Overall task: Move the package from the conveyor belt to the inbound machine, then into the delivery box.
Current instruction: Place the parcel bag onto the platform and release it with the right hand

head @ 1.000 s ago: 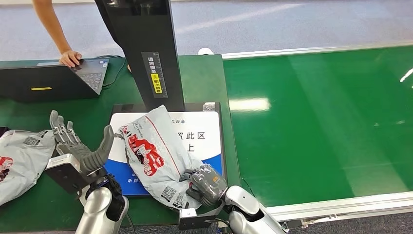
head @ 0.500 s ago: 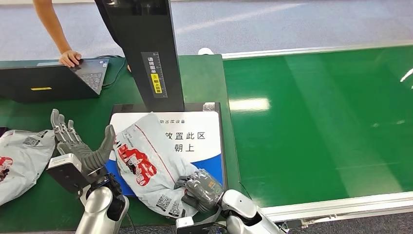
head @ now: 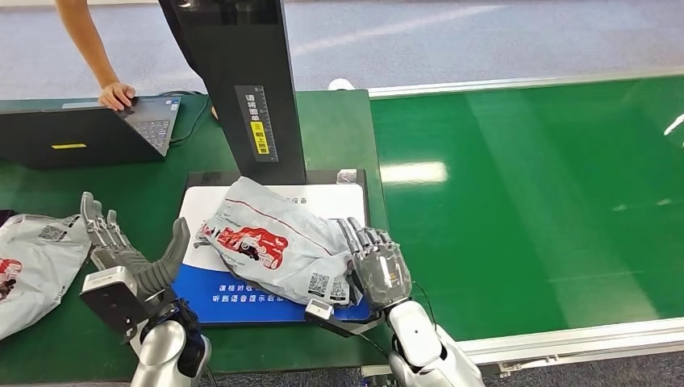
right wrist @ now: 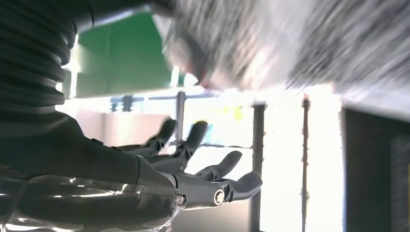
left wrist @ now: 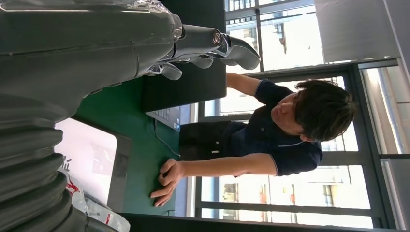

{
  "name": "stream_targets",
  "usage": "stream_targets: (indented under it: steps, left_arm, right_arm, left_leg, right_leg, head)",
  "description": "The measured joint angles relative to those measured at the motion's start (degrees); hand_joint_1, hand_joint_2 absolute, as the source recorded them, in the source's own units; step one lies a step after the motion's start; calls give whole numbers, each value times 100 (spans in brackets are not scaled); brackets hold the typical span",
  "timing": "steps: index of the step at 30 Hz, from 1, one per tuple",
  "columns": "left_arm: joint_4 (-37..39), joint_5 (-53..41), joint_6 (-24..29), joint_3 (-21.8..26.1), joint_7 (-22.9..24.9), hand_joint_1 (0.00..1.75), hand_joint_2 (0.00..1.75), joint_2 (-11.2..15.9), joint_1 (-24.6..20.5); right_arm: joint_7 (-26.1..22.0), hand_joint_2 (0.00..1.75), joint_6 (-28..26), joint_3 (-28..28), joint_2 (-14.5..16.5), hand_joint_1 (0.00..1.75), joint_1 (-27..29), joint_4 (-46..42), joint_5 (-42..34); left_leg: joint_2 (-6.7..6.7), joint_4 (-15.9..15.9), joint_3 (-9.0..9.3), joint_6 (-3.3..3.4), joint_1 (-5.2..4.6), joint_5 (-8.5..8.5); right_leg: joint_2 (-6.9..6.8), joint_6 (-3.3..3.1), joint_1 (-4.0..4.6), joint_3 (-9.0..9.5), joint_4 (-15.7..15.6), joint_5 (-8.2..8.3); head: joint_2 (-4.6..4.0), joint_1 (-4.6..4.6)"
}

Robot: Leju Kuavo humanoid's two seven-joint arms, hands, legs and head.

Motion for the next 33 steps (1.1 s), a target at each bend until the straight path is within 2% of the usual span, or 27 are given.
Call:
stream_targets:
  steps: [5, 8, 11, 16, 18, 20, 23, 25, 27, 29, 33]
  left_arm:
    - [-57, -36, 4, 89, 0, 0, 175, -72, 30]
    - [-74, -57, 4, 115, 1, 0, 175, -104, 38]
    - [-87, -75, 5, 137, 4, 0, 175, -137, 46]
    - [-93, -125, 18, 181, 7, 0, 175, -178, 83]
    - [-96, -142, 12, 196, 7, 0, 175, -185, 100]
    - [-97, -211, -31, 209, 11, 0, 175, -186, 107]
    - [-97, -515, -196, 201, 41, 0, 175, -183, 110]
    - [-97, -727, -364, 164, 73, 0, 175, -176, 110]
    - [-97, -882, -562, 96, 115, 0, 175, -161, 109]
    - [-97, -1002, -760, 28, 167, 0, 175, -143, 106]
    - [-104, -1195, -1131, -65, 275, 0, 175, -110, 105]
  right_arm:
    - [781, 175, -351, -277, -84, 0, -5, -144, 114]
    - [1064, 175, -437, -327, -157, 0, -52, -145, 121]
    - [1064, 175, -543, -412, -198, 0, -83, -144, 130]
    - [726, 175, -600, -660, -175, 0, 4, -262, 62]
    - [248, 175, -608, -816, -117, 0, 131, -516, -303]
    - [-861, 175, -621, -1087, 29, 0, 321, -887, -1295]
    - [-2731, 175, -602, -1504, 272, 0, 616, -1340, -3652]
    - [-3438, 175, -416, -1611, 308, 0, 797, -1602, -5220]
    - [-3859, 175, -14, -1639, 294, 0, 973, -1884, -6423]
    - [-4131, 175, 461, -1642, 276, 0, 1116, -2150, -7138]
    - [-4394, 175, 983, -1645, 247, 0, 1317, -2559, -7504]
  left_leg:
    - [0, 0, -4, 0, 0, 0]
    - [0, 0, -4, -1, 1, 0]
    - [0, 0, -4, -1, 1, 0]
    - [-1, 0, -5, 0, 1, 0]
    - [-1, 0, -6, -1, 1, -1]
    - [-1, 0, -8, -1, 1, -1]
    - [-2, -1, -11, -1, 1, -2]
    - [-3, -1, -12, -1, 2, -3]
    - [-1, -1, -12, 0, 1, -4]
    - [0, -1, -12, 0, 0, -5]
    - [-1, -1, -12, 0, 0, -5]
  right_leg:
    - [0, -1, 2, -4, 0, -1]
    - [0, -1, 2, -4, 0, -1]
    - [0, -1, 1, -4, 0, -1]
    - [0, 0, 1, -5, 0, -1]
    - [-1, -1, 2, -6, 0, -2]
    - [-1, -1, 3, -9, 0, -3]
    - [-2, -1, 4, -11, 0, -6]
    - [-3, -1, 2, -11, 0, -7]
    - [-2, -1, 0, -12, 0, -6]
    - [-1, 0, -1, -12, -1, -6]
    - [-2, 0, 0, -12, -1, -6]
  head:
    - [0, 0]
    - [0, 0]
    - [0, -1]
    - [0, 0]
    - [0, 0]
    - [0, -1]
    - [0, -2]
    - [0, 0]
    - [0, 1]
    - [0, 1]
    - [0, 1]
